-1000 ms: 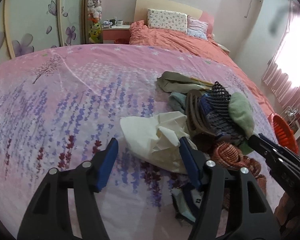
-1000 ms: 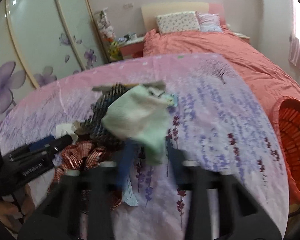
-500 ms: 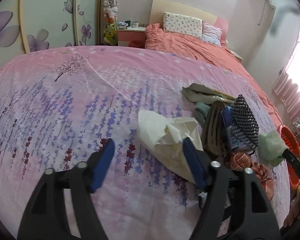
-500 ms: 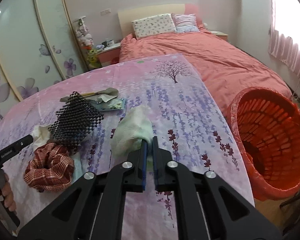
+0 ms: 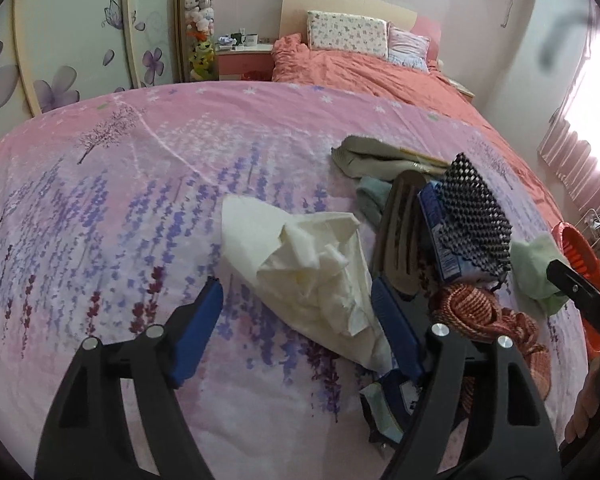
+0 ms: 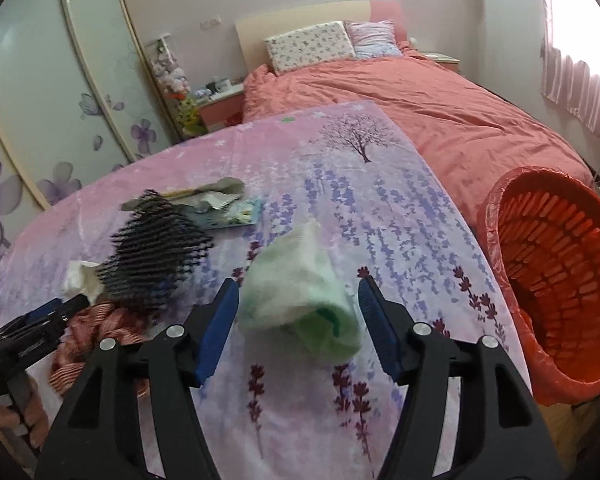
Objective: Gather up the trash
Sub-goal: 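Grasp the white tissue with the left tool while the right tool grasps the mint-green towel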
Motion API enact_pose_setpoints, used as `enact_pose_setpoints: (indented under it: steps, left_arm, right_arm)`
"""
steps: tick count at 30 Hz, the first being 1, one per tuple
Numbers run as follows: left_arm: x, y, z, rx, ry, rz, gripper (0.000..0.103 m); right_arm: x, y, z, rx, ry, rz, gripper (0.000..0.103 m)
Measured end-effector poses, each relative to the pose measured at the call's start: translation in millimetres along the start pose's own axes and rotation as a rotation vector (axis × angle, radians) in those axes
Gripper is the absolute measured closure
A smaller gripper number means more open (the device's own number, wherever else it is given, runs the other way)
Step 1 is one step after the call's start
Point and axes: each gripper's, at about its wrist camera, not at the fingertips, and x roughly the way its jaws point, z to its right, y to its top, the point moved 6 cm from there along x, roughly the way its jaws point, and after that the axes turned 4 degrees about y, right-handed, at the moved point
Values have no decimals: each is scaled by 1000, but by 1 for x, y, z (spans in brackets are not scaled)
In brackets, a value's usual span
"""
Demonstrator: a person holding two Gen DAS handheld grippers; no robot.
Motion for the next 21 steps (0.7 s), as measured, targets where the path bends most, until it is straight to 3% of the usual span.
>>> enact_pose_setpoints:
  steps: [2, 4, 7, 21]
  left_arm:
    - [4, 0, 1, 7, 7, -4, 34]
    - [5, 2, 0, 13, 23, -2, 38]
    - [5, 7, -7, 28, 64, 14, 41]
    - [19, 5, -12, 49, 78, -3, 40]
  right_arm:
    - [9, -3, 1, -4, -14, -18, 41]
    - [16, -7, 0, -20, -30, -40, 57]
    - [15, -8, 1, -19, -47, -46, 69]
    - [15, -12, -1, -52, -105, -69, 70]
